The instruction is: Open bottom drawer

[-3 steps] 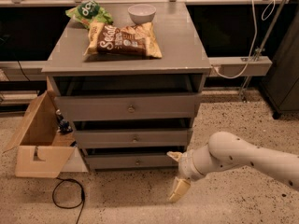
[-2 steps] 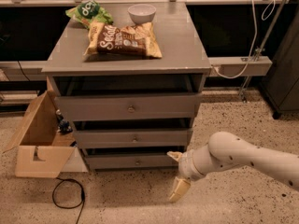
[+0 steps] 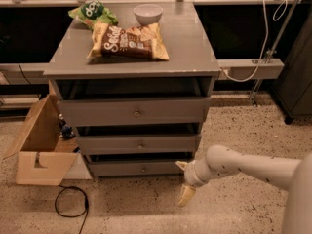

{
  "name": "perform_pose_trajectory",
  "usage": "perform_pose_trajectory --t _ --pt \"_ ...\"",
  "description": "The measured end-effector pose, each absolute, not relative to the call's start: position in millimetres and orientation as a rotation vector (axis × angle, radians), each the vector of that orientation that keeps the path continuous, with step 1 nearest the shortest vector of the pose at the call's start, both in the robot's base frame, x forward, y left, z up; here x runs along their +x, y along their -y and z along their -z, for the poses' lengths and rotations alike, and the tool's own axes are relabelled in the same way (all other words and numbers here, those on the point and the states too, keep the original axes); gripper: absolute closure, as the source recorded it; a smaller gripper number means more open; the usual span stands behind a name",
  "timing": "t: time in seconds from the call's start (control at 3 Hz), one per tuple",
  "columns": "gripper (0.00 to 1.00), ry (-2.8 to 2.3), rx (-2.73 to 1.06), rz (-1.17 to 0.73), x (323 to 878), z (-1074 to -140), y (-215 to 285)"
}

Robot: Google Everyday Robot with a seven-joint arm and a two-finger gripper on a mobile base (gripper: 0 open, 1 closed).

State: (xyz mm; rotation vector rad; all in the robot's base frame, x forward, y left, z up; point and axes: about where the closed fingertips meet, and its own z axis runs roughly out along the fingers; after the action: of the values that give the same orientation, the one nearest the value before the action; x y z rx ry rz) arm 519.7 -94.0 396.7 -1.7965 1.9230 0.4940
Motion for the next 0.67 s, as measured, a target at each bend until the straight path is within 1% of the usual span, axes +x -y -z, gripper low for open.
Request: perform_pose_trajectory --t 0.33,0.67 --pt "0.0 -1.91 -1.822 -0.466 557.7 -315.7 100.4" --pt "0.0 -1.904 -1.831 -0.461 580.3 -271.1 95.9"
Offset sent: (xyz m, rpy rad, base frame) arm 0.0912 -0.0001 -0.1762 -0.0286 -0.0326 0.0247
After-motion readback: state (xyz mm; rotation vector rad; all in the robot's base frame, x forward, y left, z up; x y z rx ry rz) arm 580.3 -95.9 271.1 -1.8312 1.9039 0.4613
